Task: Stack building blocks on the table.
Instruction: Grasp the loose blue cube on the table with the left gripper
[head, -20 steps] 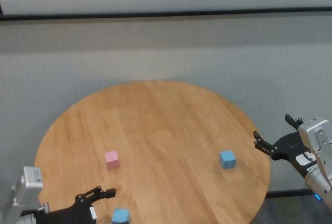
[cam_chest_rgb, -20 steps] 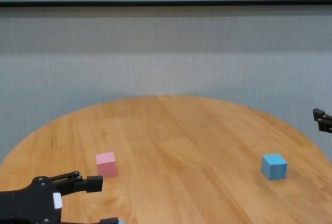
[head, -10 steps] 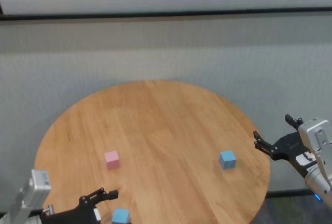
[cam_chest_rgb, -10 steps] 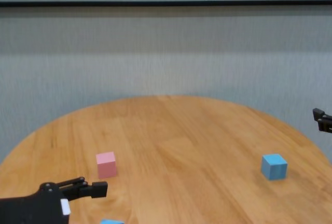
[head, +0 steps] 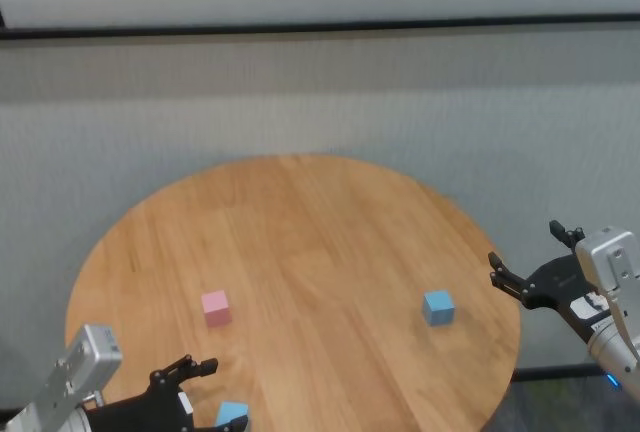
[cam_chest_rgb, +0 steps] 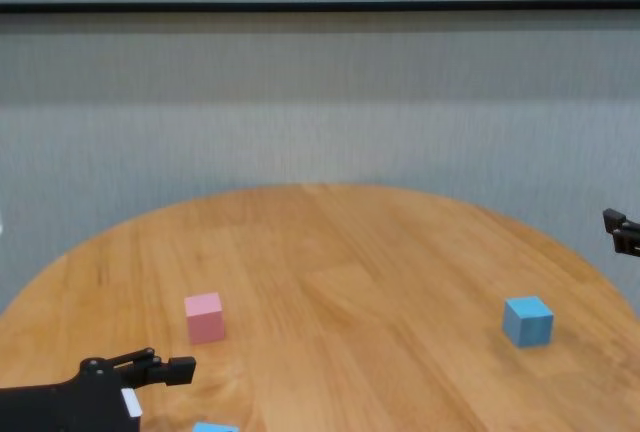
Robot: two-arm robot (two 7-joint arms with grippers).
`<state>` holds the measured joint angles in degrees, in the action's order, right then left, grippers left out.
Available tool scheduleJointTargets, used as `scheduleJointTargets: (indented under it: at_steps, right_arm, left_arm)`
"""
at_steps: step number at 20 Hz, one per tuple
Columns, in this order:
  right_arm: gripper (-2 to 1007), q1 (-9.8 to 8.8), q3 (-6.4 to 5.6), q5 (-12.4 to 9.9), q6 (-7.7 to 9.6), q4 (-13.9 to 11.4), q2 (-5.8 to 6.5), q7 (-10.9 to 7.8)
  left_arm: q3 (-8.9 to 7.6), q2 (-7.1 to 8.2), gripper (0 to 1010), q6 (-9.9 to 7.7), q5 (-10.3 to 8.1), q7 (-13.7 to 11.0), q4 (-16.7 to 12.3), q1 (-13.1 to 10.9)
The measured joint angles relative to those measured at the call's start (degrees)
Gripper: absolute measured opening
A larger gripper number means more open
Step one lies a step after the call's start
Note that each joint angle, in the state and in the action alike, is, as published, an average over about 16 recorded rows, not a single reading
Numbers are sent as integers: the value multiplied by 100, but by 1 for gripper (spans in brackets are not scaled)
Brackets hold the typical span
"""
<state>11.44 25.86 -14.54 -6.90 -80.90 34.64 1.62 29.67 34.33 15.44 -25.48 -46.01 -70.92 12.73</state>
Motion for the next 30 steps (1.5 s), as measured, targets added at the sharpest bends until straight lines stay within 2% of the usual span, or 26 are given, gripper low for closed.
scheduleJointTargets:
  at_steps: [7,20,30]
  right_arm:
    - [1005,0,0,0,0,0,0,0]
    - [1005,0,0,0,0,0,0,0]
    - [1005,0,0,0,0,0,0,0]
  left_arm:
    - [-28,-31,1000,-74,182,68,19,-2]
    - [-55,17,1000,-126,160,-44,-104,-92]
    - [16,-22,1000,-145,199,-70,-95,-93]
